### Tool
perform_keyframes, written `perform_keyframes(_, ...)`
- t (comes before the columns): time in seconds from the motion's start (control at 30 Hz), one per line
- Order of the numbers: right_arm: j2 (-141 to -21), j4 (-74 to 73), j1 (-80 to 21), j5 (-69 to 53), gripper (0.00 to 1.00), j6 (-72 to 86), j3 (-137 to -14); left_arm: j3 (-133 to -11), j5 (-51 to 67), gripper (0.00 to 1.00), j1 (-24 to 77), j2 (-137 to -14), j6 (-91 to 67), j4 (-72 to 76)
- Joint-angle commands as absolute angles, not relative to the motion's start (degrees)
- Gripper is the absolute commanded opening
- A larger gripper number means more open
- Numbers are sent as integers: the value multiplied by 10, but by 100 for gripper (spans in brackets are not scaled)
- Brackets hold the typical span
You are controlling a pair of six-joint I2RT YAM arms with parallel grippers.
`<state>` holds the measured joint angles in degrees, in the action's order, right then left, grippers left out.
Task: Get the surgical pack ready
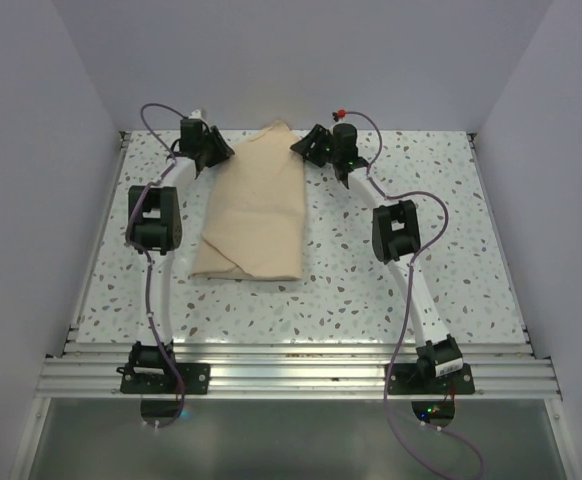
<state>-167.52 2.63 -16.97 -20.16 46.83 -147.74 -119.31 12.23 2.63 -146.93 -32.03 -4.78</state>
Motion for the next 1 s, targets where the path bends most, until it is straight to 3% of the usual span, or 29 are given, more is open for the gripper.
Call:
perform_keyframes(0.0,-1697,-43,-171,-191,54,447,-1469,-1217,124,43,20,-1485,-321,-62)
perform_keyframes(0.13,-1704,-40,-171,-192,47,461,-1476,-1231,135,34,14,-1498,-329,-69)
perform_keyframes(0.17,-1705,-36,-171,-192,46,471,-1477,-1233,141,23,11,-1500,-333,-66)
perform_keyframes(0.3,-1716,-6,-175,-213,34,509,-1497,-1246,170,0,4,-1509,-365,-62)
perform_keyframes(0.53,-1681,53,-175,-268,14,601,-1487,-1208,214,0,1,-1455,-399,-35)
perform_keyframes(0.77,-1561,17,-174,-317,6,604,-1402,-1151,228,0,-12,-1368,-388,-62)
perform_keyframes(0.97,-1502,-33,-173,-352,5,591,-1351,-1056,237,0,-22,-1283,-355,-76)
